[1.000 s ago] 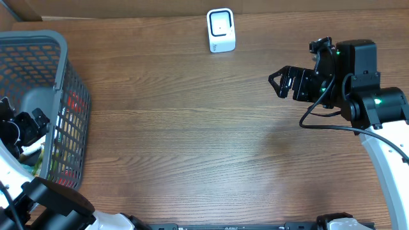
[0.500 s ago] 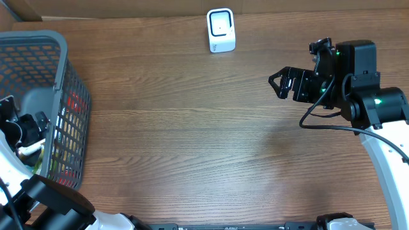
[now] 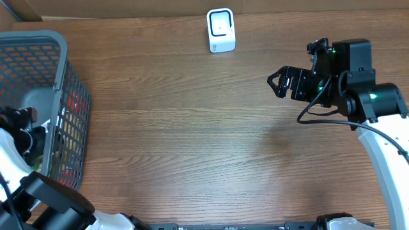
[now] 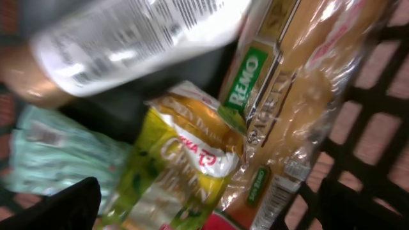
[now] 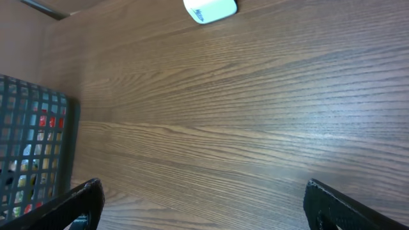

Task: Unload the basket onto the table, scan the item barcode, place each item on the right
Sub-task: 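Reach the left gripper into the basket and grasp the green drink carton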

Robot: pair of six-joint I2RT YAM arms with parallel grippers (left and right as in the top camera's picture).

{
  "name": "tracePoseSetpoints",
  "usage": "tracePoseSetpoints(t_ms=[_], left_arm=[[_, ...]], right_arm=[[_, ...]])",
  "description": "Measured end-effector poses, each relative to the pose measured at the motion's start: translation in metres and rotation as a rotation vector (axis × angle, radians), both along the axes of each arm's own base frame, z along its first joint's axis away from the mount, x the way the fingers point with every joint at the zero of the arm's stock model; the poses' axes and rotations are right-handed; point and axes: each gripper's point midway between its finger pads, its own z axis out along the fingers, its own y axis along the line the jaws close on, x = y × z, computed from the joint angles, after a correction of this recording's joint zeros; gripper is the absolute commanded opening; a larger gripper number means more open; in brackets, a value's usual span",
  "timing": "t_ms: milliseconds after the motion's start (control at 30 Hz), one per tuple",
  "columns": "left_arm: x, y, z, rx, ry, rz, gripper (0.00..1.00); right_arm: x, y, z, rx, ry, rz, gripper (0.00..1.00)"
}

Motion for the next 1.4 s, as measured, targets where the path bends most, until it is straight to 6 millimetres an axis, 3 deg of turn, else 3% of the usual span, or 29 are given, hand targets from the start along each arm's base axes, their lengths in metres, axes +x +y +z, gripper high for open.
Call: tracePoseSetpoints(t_ms=[267, 400, 500, 633, 733, 767, 800, 867, 1200, 1300, 1400], left_arm=[[-0.01, 0.009, -0.037, 0.068, 0.04, 0.012, 1.0], [-0.005, 0.016, -0.041, 0.106, 0.018, 0.015, 1.0], [-0.002, 0.019, -0.041, 0.116, 0.0, 0.014, 0.92], [0.003, 0.015, -0.043, 0.098, -0.023, 0.005, 0.68], [0.004, 0.013, -0.046, 0.081, -0.028, -0.009, 0.61], [0.005, 0.012, -0.047, 0.074, -0.028, -0.01, 0.52], [0.005, 0.011, -0.05, 0.064, -0.028, -0.005, 0.33], [0.005, 0.01, -0.053, 0.047, -0.029, 0.013, 0.04], [0.004, 0.016, -0.061, 0.031, -0.005, 0.139, 0.04], [0.002, 0.019, -0.056, 0.022, 0.02, 0.192, 0.04], [0.008, 0.029, -0.038, 0.026, 0.014, 0.258, 0.04]], right_arm=[[0.002, 0.0, -0.012, -0.005, 0.043, 0.0, 1.0], [0.001, 0.0, -0.013, -0.006, 0.049, 0.0, 1.0], [0.001, 0.0, -0.013, -0.006, 0.05, 0.0, 1.0], [0.0, 0.0, -0.013, -0.006, 0.05, 0.0, 1.0], [0.001, 0.0, -0.013, -0.006, 0.05, 0.0, 1.0], [0.001, 0.0, -0.013, -0.007, 0.049, 0.0, 1.0], [0.0, 0.0, -0.013, -0.007, 0.05, 0.0, 1.0], [0.0, 0.0, -0.013, -0.006, 0.05, 0.0, 1.0], [0.001, 0.0, -0.013, -0.007, 0.049, -0.001, 1.0], [0.001, 0.0, -0.013, -0.006, 0.05, 0.0, 1.0], [0.001, 0.0, -0.013, -0.006, 0.048, 0.0, 1.0]])
